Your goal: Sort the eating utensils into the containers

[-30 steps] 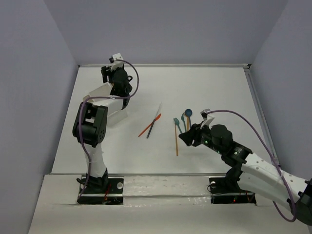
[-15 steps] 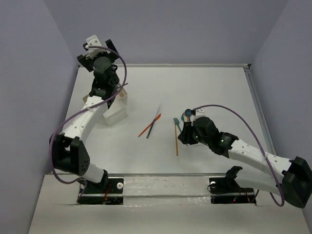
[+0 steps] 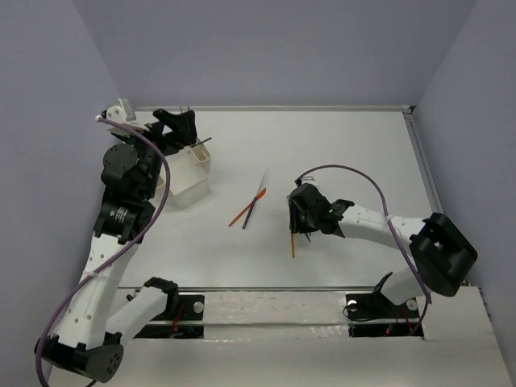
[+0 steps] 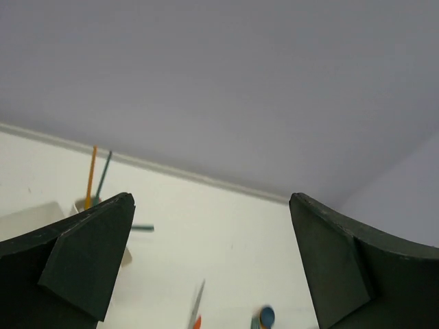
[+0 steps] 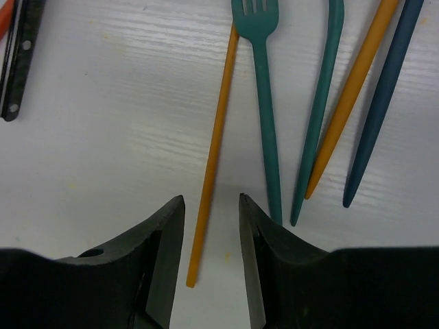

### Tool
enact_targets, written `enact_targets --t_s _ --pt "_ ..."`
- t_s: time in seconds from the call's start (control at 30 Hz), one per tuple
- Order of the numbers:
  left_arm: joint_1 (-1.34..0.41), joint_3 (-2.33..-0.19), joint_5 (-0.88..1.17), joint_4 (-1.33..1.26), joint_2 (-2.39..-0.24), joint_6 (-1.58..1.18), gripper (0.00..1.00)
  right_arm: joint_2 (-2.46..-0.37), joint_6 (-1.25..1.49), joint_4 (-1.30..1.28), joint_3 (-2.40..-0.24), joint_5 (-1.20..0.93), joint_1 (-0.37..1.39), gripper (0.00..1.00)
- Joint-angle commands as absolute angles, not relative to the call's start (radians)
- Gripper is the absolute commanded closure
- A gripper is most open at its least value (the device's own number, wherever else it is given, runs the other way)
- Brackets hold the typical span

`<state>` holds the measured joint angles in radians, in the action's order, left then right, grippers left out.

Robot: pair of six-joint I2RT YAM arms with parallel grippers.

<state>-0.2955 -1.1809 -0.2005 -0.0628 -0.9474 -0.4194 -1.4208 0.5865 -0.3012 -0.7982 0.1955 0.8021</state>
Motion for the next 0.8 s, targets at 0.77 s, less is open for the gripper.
enact_targets --t_s 0.77 --pt "-0.301 -0.693 0.14 0.184 -0.477 -0.46 0.01 -1.824 0.604 -0.454 -1.117 0.295 0.854 0.81"
